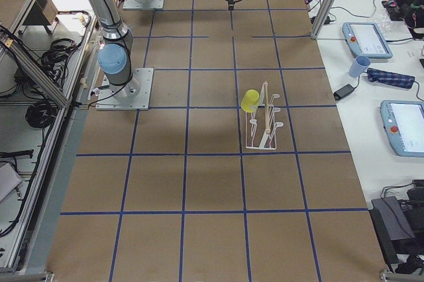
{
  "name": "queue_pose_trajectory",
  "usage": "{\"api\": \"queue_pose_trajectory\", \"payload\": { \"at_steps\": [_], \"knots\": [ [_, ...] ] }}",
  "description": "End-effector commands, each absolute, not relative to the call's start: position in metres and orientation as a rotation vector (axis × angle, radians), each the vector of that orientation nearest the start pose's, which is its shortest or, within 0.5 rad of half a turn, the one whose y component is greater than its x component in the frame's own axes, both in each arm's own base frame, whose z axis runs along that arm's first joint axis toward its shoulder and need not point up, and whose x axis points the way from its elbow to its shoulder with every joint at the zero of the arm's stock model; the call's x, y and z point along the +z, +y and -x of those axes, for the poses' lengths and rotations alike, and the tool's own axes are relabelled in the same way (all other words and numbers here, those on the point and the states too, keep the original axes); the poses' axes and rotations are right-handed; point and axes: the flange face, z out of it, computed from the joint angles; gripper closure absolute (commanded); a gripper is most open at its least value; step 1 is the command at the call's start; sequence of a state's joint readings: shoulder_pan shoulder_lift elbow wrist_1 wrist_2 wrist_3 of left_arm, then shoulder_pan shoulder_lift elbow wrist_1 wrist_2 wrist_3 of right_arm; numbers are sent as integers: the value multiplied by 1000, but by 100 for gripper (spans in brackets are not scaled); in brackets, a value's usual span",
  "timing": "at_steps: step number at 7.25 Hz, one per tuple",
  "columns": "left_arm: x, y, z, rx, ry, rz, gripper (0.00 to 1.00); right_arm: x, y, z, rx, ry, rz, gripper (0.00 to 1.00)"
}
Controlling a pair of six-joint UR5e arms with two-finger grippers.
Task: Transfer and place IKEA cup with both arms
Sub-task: 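Lower the right gripper onto the yellow cup on the wire rack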
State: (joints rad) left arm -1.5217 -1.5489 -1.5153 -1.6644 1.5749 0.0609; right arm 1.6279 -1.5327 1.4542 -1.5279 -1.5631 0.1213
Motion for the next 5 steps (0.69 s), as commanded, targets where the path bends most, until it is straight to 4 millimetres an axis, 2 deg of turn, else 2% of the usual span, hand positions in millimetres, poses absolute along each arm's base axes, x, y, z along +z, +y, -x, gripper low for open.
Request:
{"api": "queue_pose_trajectory", "payload": {
  "at_steps": [1, 2, 3, 5],
  "knots": [
    [517, -485, 109, 24, 3138, -19, 0, 523, -504, -157, -57, 3130, -103, 0],
    [514, -488, 109, 32, 3136, -19, 0, 520, -506, -153, -52, 3131, -110, 0],
    [517, -486, 109, 20, 3138, -24, 0, 519, -512, -135, -48, 3132, -101, 0],
    [519, -485, 109, 14, 3143, -24, 0, 516, -525, -62, -38, 3112, -238, 0]
  ]
}}
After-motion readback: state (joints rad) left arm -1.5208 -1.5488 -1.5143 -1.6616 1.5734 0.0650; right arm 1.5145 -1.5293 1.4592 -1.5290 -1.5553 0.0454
